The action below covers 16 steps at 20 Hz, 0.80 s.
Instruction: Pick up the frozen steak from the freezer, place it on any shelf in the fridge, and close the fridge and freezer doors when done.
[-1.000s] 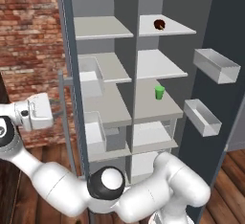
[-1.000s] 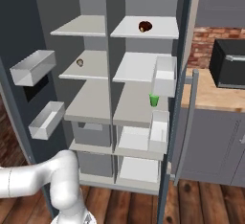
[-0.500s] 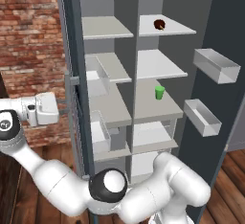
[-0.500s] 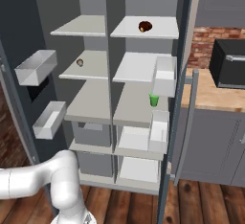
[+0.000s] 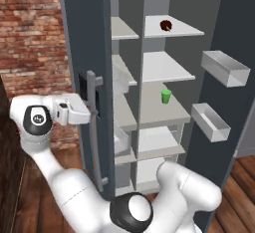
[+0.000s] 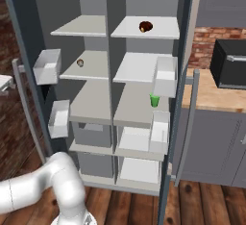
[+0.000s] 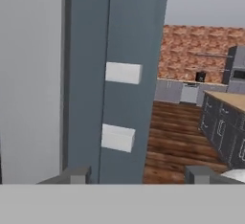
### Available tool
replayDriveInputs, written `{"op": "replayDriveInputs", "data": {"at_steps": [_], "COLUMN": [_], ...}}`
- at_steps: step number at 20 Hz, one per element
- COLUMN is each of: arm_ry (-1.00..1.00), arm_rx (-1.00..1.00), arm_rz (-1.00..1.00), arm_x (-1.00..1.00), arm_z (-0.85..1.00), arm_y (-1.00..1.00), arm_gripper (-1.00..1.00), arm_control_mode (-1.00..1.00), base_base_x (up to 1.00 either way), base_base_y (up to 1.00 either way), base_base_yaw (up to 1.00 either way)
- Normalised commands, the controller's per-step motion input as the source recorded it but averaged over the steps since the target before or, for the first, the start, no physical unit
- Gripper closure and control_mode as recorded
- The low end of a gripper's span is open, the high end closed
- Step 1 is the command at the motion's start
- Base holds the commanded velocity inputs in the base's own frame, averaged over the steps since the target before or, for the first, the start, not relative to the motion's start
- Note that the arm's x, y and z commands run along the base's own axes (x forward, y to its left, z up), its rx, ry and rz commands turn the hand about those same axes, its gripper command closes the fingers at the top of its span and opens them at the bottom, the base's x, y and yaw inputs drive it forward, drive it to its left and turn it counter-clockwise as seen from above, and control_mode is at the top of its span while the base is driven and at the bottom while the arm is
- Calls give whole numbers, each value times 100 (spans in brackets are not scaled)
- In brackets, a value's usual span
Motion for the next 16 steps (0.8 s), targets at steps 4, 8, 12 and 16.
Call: {"op": "replayDriveInputs", "data": {"at_steps": [4,8,12,16], "arm_ry": [0,0,0,0], "arm_rx": [7,5,3,3], "arm_rz": [14,14,14,14], "arm_x": [49,62,71,77], "arm_z": [0,0,0,0], "arm_y": [-90,-79,-73,-70], "arm_gripper": [-100,-100,-100,-100], "arm_control_mode": [-100,-100,-100,-100], "base_base_x": [0,0,0,0], "base_base_y": [0,0,0,0], "base_base_yaw": [0,0,0,0]}}
